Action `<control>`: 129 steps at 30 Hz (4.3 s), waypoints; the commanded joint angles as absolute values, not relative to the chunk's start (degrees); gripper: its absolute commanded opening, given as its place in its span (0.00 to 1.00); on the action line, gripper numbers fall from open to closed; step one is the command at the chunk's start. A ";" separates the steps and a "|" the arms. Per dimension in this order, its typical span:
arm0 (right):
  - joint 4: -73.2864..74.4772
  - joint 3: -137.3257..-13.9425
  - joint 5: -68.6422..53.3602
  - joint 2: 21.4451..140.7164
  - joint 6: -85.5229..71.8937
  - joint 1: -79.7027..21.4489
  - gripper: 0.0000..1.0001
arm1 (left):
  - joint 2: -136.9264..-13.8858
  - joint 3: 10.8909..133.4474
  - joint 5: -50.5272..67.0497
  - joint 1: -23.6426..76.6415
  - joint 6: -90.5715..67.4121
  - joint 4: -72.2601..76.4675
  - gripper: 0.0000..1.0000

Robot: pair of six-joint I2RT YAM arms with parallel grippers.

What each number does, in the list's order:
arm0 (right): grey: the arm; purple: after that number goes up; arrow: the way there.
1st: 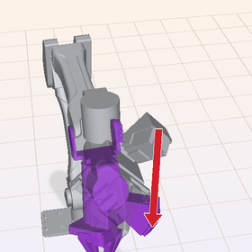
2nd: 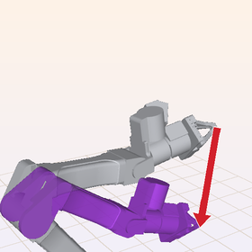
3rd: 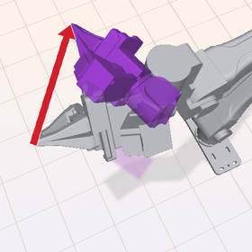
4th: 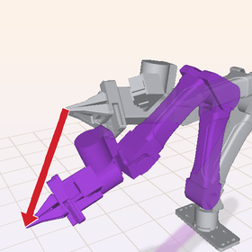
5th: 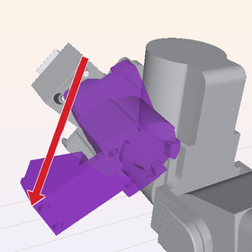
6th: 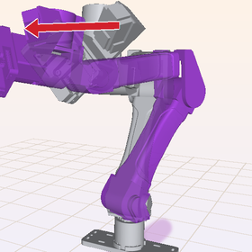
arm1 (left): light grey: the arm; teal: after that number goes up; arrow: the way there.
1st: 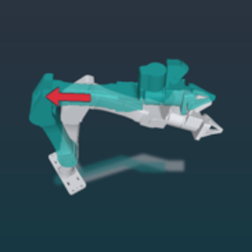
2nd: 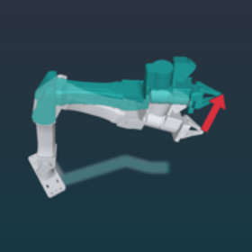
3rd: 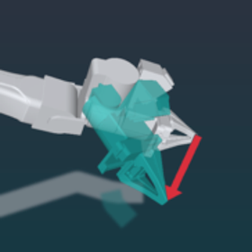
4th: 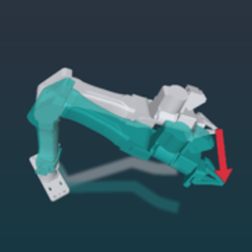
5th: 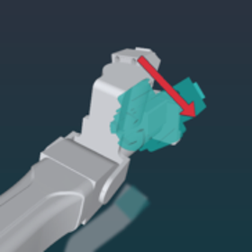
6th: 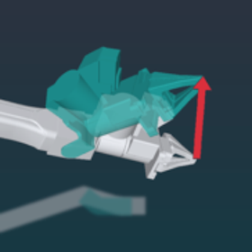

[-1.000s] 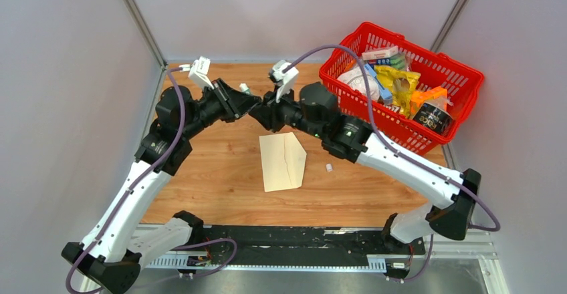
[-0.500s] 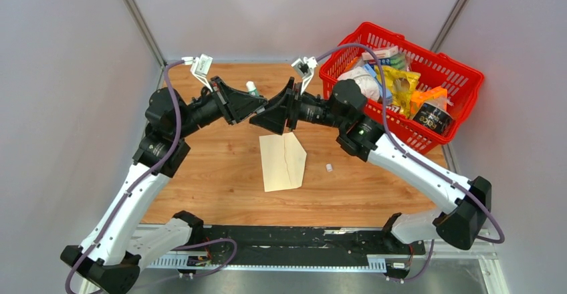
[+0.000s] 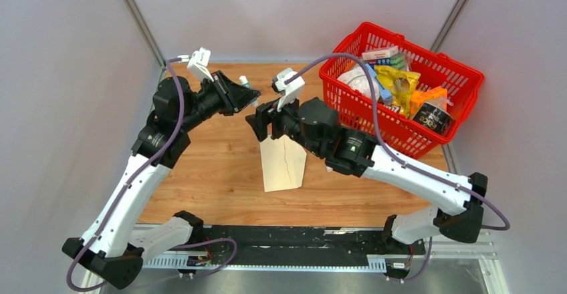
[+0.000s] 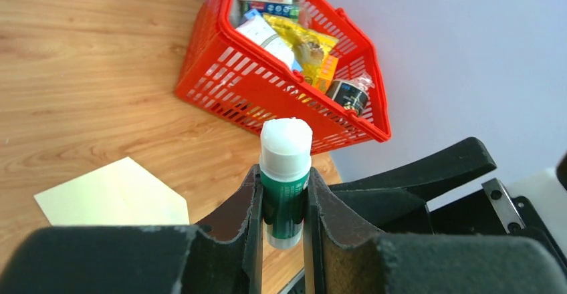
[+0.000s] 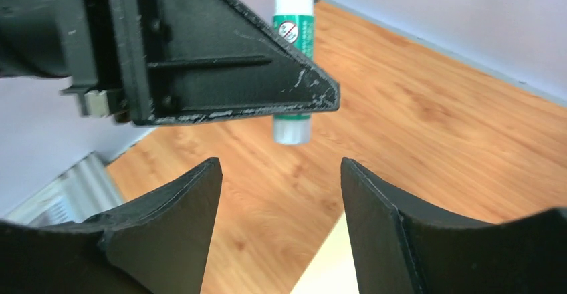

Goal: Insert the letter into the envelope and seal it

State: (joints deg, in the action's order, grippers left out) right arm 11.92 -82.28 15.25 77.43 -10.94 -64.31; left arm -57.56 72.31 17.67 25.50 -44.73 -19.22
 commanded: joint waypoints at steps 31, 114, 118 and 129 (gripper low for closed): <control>-9.63 -77.88 -33.46 73.57 -33.81 -43.96 0.04 | -55.64 72.51 30.66 25.49 -39.11 -10.56 0.00; -20.00 -73.03 -44.41 77.27 -47.24 -38.23 0.73 | -55.81 71.98 35.98 25.40 -37.97 -6.65 0.00; -0.30 -73.48 -27.12 70.95 -30.88 -40.51 0.75 | -56.86 76.64 23.24 25.40 -39.54 -18.16 0.00; -1.47 -69.34 16.86 64.95 -11.00 -57.73 0.73 | -58.01 77.43 16.88 25.49 -51.50 -22.58 0.00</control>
State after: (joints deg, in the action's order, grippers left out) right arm 0.23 -69.14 -0.89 63.68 -21.89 -53.19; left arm -57.82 75.37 19.38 25.63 -47.13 -20.62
